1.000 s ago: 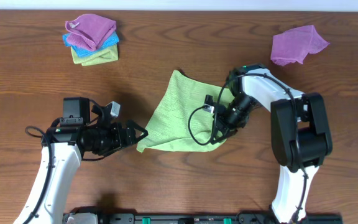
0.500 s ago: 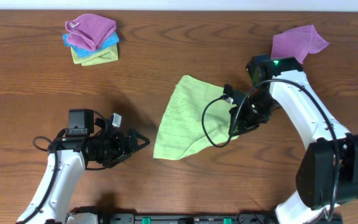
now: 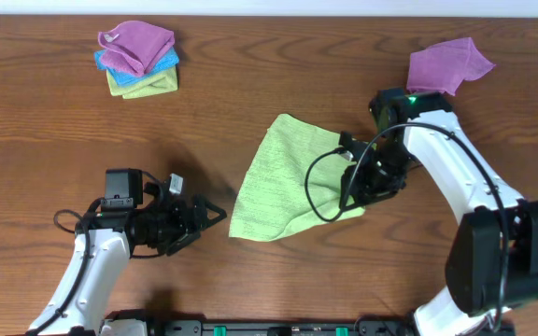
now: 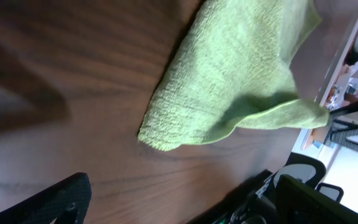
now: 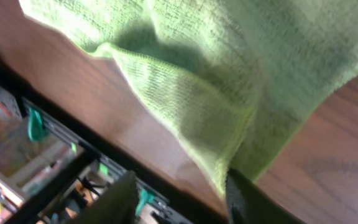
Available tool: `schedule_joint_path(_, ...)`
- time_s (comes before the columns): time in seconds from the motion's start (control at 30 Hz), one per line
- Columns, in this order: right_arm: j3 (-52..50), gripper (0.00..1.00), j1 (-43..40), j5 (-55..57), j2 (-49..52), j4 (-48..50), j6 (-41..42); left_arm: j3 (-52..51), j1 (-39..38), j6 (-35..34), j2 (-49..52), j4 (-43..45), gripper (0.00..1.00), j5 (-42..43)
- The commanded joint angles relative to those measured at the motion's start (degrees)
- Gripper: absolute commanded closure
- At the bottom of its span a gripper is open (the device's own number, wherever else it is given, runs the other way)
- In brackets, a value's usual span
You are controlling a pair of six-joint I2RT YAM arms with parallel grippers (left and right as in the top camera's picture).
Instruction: Fold the cloth
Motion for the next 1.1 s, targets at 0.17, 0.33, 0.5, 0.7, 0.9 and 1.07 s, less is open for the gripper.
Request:
schedule_joint_path(0.17,-0.3,0.45,-0.2,-0.3,-18.4,-4.9,8.0,-0.4,-0.3,-1.8,1.1,3.7,0.04,0.8)
schedule_joint_path(0.33,-1.7,0.38,-0.2,-0.3,-32.3,-6.8,15.7,-0.4,-0.3,-1.7,3.6,4.7,0.05,0.8)
schedule_joint_path(0.5,-13.7,0.37,-0.2,1.1,-46.6,-0.7,24.9,-0.4,-0.3,-1.7,6.6,5.9,0.05,0.9)
schedule_joint_path(0.7,-37.9,0.39,-0.2,-1.2,-61.1,19.8,34.6,-0.4,-0.3,-1.7,7.1,6.2,0.05,1.6)
schedule_joint_path(0.9,-52.0,0.42,-0.2,-2.0,-60.9,38.7,37.6,-0.4,-0.3,-1.7,7.1,6.2,0.05,3.7)
schedule_joint_path(1.07,-56.6,0.45,-0.2,-0.2,-55.0,53.8,37.6,-0.4,-0.3,-1.7,7.1,6.2,0.05,4.2)
